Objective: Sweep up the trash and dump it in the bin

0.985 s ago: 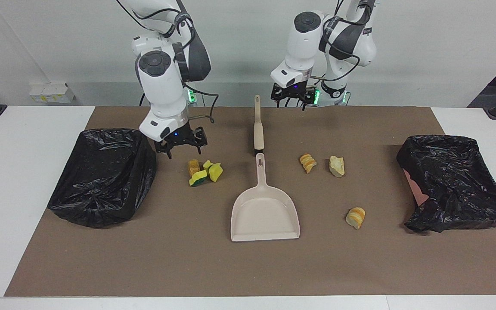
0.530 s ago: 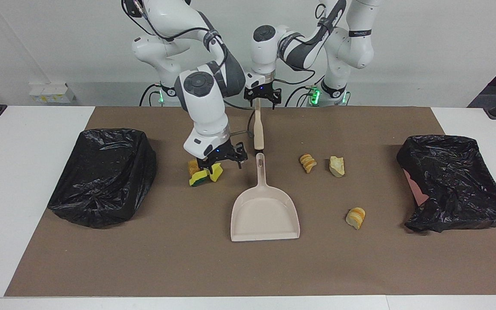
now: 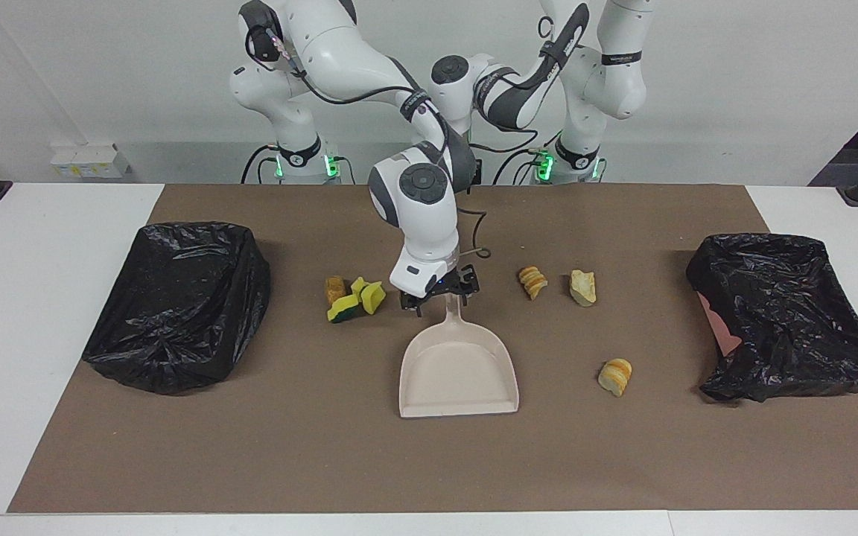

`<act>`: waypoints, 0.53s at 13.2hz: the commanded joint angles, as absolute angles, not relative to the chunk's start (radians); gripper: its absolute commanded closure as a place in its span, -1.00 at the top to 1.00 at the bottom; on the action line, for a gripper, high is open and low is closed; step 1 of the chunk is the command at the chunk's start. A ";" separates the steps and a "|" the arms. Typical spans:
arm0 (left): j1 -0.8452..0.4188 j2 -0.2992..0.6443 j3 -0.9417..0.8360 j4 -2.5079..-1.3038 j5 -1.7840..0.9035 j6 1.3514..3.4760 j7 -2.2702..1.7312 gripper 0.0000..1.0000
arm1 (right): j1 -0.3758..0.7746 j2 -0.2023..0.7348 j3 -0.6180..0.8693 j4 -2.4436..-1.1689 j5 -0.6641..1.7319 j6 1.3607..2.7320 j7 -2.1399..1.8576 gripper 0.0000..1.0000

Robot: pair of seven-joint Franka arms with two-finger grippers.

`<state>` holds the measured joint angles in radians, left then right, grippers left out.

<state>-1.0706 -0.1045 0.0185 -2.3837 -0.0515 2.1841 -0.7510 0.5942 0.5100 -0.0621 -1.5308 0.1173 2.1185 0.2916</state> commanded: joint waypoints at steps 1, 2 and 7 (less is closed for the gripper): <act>-1.095 -0.063 0.031 -2.402 -0.081 2.212 -0.736 0.72 | 0.604 0.503 -0.057 -1.557 0.114 2.099 0.301 1.00; -1.094 -0.057 0.031 -2.390 -0.081 2.212 -0.741 0.64 | 0.606 0.493 -0.055 -1.581 0.115 2.100 0.287 1.00; -1.080 -0.054 0.037 -2.375 -0.083 2.217 -0.752 -0.36 | 0.610 0.477 -0.040 -1.600 0.129 2.088 0.305 0.86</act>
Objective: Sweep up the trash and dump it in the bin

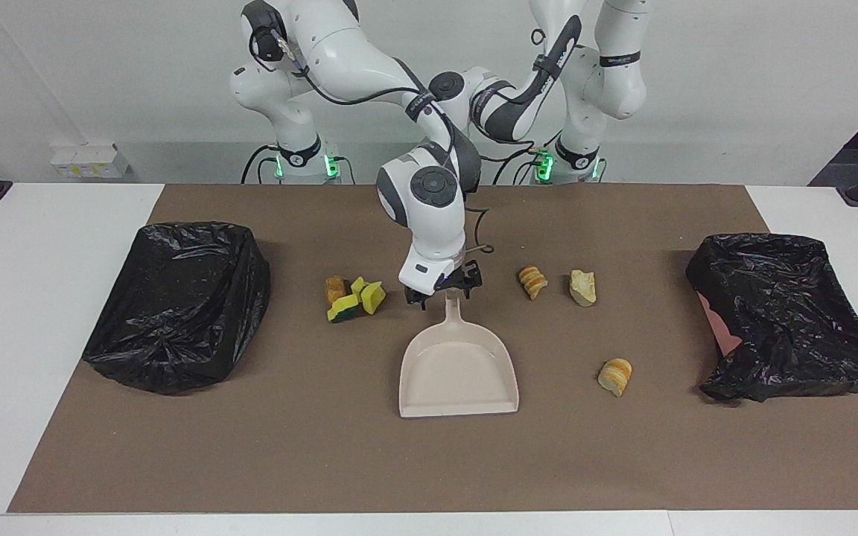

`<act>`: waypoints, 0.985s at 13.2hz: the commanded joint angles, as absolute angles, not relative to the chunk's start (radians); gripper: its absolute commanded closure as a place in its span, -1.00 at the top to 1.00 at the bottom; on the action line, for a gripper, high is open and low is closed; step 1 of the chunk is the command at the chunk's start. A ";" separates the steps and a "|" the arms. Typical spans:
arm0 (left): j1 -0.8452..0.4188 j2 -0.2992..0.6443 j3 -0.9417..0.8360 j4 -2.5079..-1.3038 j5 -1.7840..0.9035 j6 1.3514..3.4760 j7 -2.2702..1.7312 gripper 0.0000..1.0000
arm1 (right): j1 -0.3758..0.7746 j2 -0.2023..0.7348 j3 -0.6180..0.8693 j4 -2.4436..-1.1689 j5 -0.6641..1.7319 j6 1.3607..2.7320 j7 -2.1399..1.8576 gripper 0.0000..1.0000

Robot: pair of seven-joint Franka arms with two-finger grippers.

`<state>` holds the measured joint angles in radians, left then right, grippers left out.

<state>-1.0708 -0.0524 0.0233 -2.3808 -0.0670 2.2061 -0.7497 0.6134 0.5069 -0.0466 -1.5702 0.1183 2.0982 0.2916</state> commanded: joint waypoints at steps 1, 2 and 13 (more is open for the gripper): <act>-1.080 -0.055 0.038 -2.364 -0.084 2.212 -0.750 -0.58 | 0.611 0.477 -0.040 -1.598 0.127 2.089 0.308 0.59; -1.080 -0.057 0.040 -2.362 -0.083 2.207 -0.750 -0.74 | 0.611 0.477 -0.040 -1.600 0.130 2.092 0.311 0.20; -0.809 -0.150 0.046 -2.344 0.051 1.954 -0.706 -1.00 | 0.482 0.350 -0.048 -1.595 0.161 1.919 -0.082 -1.00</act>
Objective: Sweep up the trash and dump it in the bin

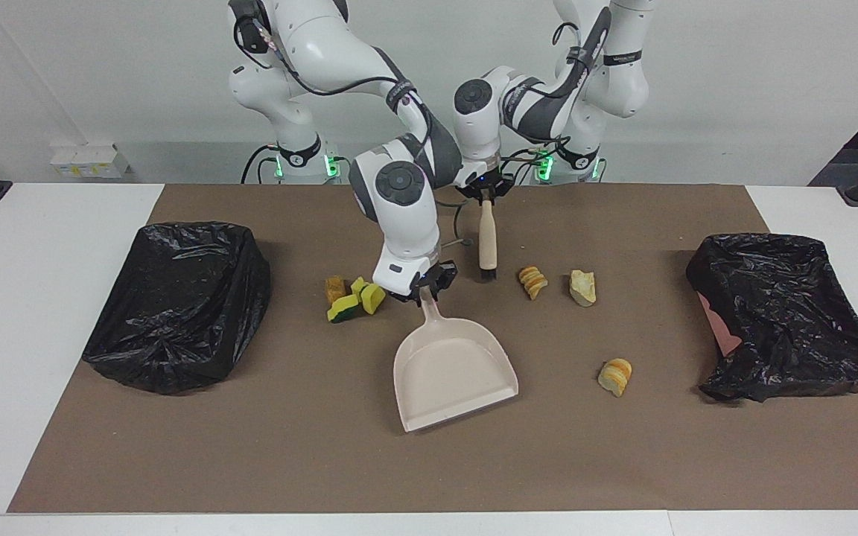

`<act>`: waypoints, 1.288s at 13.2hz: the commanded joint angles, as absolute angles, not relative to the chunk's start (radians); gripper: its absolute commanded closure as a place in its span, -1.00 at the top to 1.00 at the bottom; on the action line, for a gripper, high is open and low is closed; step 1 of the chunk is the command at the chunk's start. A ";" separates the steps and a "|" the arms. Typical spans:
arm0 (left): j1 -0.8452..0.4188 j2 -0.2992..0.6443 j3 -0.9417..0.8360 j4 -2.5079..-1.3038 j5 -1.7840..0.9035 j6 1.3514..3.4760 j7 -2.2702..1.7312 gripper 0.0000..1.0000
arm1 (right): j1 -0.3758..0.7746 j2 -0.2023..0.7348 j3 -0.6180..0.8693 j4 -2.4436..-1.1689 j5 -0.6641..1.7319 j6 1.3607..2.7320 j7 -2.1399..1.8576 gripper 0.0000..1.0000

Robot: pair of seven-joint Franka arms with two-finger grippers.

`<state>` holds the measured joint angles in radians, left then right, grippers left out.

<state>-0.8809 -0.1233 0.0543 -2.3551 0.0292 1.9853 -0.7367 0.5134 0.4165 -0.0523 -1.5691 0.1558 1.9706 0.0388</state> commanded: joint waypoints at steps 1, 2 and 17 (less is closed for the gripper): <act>-0.763 -0.152 0.046 -2.332 0.051 1.947 -0.633 -1.00 | 0.460 0.330 -0.048 -1.604 0.137 1.896 -0.125 -1.00; -0.708 -0.150 0.046 -2.318 0.055 1.939 -0.562 -1.00 | 0.459 0.309 -0.048 -1.627 0.085 1.894 -0.170 -1.00; -0.135 0.276 0.046 -1.829 0.230 2.046 0.241 -1.00 | 0.583 0.206 -0.028 -1.956 0.058 2.048 -0.695 -1.00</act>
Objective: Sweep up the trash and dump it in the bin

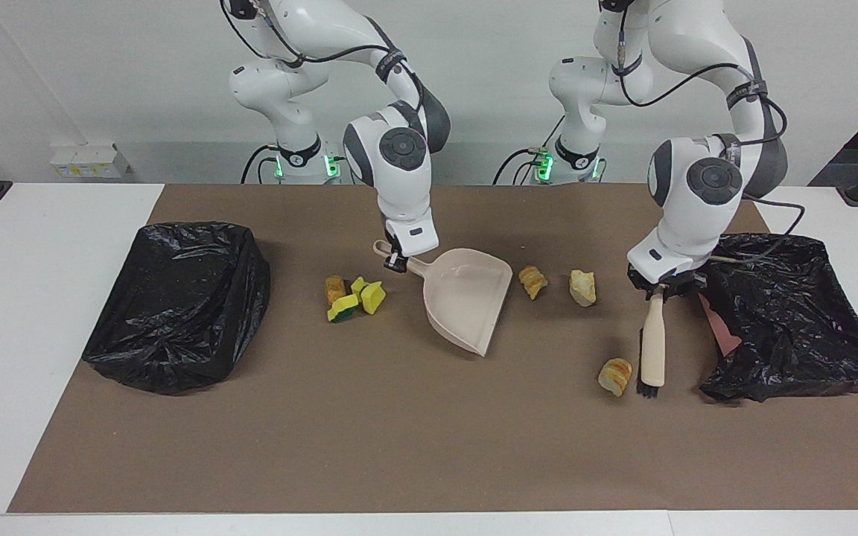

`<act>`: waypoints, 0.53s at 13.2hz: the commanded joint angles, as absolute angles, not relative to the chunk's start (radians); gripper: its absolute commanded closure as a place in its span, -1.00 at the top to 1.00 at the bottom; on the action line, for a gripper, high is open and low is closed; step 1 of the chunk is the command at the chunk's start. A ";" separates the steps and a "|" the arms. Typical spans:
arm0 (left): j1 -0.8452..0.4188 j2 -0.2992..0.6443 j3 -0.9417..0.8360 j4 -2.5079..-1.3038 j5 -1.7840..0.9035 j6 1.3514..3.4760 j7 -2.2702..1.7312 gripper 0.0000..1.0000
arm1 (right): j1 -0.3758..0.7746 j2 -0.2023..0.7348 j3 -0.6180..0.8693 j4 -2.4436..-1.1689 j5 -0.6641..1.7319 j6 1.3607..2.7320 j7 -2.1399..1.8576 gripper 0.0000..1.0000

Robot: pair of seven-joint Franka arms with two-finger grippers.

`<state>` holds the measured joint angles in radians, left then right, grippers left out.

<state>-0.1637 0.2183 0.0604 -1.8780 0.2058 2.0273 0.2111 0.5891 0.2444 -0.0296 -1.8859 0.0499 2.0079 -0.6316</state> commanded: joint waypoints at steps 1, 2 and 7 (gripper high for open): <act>-0.121 0.302 0.046 -1.804 0.230 2.072 0.277 -1.00 | 0.584 0.204 -0.028 -1.959 0.058 2.046 -0.709 -1.00; -0.100 0.320 0.046 -1.786 0.230 2.080 0.325 -1.00 | 0.595 0.209 -0.026 -1.959 0.055 2.048 -0.707 -1.00; -0.118 0.315 0.041 -1.834 0.222 2.047 0.350 -1.00 | 0.611 0.216 -0.028 -1.963 0.046 2.055 -0.680 -1.00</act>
<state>-0.1108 0.3296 0.0524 -1.8184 0.2124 2.0775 0.3384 0.6106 0.2436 -0.0296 -1.9279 0.0497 2.0284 -0.6724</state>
